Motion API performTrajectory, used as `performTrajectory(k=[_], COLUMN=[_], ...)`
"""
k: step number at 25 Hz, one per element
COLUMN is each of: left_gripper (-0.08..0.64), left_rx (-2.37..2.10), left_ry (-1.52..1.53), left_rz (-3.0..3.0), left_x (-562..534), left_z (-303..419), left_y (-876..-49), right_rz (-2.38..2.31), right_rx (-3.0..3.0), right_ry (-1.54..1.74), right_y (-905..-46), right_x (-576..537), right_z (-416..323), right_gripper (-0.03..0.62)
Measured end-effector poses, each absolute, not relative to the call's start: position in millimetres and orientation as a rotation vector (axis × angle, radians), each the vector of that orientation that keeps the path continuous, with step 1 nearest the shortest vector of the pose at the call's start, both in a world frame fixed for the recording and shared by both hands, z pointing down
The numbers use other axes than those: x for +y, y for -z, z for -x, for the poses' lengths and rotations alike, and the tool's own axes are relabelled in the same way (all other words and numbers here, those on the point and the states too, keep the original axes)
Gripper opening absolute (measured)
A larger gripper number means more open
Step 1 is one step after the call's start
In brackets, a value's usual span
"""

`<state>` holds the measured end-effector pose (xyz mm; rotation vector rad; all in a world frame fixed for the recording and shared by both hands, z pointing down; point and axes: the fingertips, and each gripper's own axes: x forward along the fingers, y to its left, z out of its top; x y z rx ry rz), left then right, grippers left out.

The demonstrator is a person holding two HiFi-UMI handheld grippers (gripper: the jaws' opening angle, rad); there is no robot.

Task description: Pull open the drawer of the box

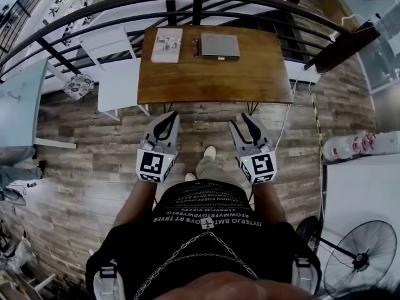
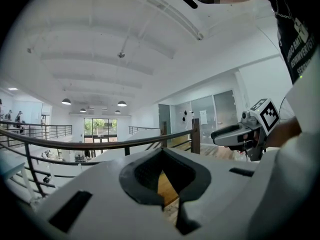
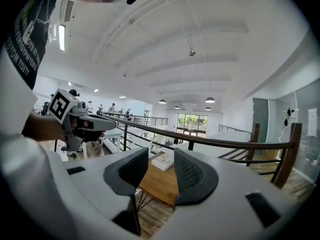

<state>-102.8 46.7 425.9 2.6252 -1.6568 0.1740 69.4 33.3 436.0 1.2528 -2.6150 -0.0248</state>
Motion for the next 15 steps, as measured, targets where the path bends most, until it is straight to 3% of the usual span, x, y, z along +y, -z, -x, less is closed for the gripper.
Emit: performTrajectory(k=[15], left_gripper=[0.005], left_rx=[-1.582], left_ry=[-0.263], left_rz=[-2.641], left_x=[-46.8], left_z=[75.4], left_y=[-437.7], right_rz=[-1.263], right_rx=[-2.630], right_ry=[-0.018], right_y=[-446.7], right_x=[-56.9], right_z=[-82.4], right_gripper=[0.153])
